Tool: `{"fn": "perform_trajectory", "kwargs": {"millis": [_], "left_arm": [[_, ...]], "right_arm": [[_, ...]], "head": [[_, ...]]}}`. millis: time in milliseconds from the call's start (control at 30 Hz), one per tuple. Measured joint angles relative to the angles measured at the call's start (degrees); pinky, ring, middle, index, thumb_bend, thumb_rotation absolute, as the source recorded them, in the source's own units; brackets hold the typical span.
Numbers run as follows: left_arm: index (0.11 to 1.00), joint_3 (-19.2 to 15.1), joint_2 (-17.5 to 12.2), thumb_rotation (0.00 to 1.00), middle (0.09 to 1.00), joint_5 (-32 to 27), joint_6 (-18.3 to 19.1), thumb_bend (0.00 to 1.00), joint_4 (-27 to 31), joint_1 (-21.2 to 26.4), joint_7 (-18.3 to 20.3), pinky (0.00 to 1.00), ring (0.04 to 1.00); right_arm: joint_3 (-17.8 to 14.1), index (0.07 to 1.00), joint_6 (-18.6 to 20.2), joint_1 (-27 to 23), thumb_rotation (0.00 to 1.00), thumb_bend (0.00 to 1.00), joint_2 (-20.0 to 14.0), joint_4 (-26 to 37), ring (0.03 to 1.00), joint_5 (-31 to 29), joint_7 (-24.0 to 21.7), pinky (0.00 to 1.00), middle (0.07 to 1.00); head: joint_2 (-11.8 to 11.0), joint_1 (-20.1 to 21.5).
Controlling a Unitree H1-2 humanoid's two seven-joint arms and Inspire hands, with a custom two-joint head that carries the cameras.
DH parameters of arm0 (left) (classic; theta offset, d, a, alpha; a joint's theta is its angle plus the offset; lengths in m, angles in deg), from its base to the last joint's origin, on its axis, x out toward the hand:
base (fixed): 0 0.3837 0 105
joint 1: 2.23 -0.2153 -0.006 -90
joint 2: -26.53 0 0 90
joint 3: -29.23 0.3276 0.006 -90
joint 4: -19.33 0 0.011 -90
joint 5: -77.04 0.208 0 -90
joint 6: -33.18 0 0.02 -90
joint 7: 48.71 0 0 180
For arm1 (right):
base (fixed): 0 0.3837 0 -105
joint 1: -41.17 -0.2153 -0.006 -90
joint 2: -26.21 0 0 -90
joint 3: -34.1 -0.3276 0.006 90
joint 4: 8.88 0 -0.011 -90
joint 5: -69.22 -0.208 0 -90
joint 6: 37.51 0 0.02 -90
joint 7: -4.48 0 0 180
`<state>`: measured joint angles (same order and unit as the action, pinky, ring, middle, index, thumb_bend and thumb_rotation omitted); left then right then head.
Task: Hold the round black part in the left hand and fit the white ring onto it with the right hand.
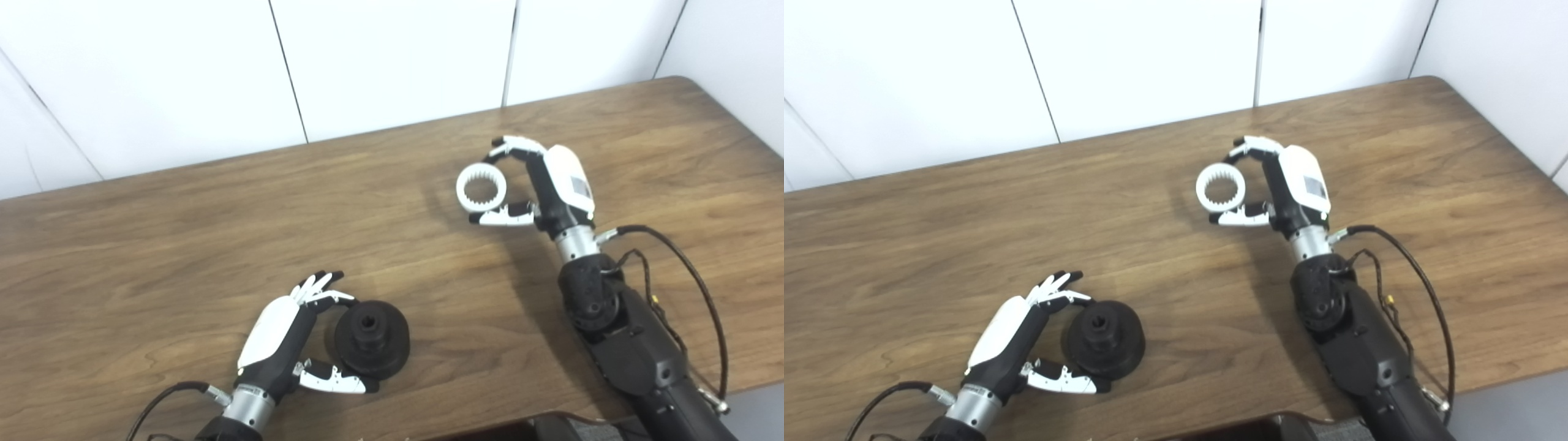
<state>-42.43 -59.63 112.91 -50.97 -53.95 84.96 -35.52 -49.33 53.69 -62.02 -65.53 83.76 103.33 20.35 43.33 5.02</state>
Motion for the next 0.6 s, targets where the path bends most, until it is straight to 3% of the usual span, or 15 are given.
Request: {"fn": "perform_trajectory", "kwargs": {"millis": [400,600], "left_arm": [[0.625,0.68,1.78,0.24,0.958,2.11,0.48,0.96,-0.51,0.11,-1.01,1.00,1.000],[0.625,1.01,2.40,0.24,0.955,2.49,1.05,0.97,-0.54,0.16,-1.10,0.99,1.000]], "right_arm": [[-0.83,0.483,0.09,3.64,0.14,0.52,0.63,13.23,0.845,-2.23,-7.04,0.78,0.776],[-0.75,0.482,-0.04,6.89,0.14,0.52,0.78,15.68,0.834,-2.52,-10.12,0.75,0.768]], "head": [[0.79,-4.84],[1.06,-6.60]]}}
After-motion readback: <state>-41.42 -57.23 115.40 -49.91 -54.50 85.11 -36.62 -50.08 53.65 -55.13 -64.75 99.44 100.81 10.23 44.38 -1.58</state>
